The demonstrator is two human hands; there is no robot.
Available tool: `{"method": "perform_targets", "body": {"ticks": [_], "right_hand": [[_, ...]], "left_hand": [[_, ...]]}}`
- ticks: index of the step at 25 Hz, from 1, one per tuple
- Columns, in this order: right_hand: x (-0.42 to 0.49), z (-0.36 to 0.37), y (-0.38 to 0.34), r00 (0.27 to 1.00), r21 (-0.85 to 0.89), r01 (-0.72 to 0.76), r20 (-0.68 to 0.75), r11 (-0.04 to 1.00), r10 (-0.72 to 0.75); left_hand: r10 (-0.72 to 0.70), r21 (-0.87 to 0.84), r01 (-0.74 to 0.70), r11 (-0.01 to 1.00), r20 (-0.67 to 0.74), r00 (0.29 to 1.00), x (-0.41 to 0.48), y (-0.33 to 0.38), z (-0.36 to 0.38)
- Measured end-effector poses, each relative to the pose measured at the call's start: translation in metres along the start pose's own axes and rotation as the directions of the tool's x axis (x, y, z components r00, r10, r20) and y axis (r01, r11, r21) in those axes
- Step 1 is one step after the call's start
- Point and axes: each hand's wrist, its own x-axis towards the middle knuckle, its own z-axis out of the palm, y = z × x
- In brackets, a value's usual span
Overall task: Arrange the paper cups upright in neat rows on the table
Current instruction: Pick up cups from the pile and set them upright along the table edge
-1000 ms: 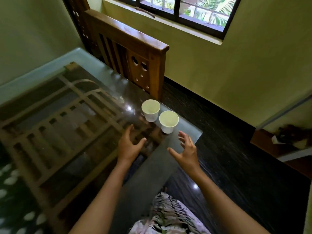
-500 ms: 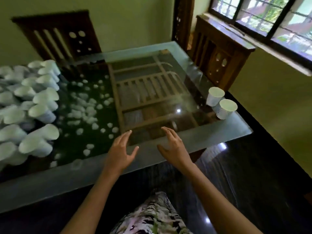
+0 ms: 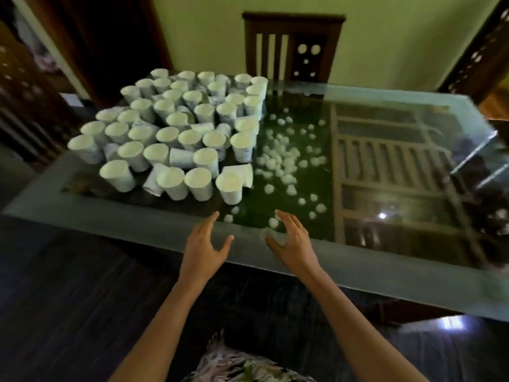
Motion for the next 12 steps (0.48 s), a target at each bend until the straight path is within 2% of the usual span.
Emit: {"method": "perform_targets", "body": {"ticks": [6, 12], "right_hand": [[0.06, 0.072, -0.045, 0.996, -0.008, -0.07, -0.056, 0.998, 0.07], [0.097, 0.091, -0.044, 0.951, 0.023, -0.269, -0.154, 0.963, 0.269]], "left_hand": [[0.016, -0.013, -0.015, 1.0, 0.069, 0.997, 0.065, -0.071, -0.031], [-0.002, -0.089, 0.011, 0.996, 0.095, 0.995, 0.105, -0.103, -0.025]]}}
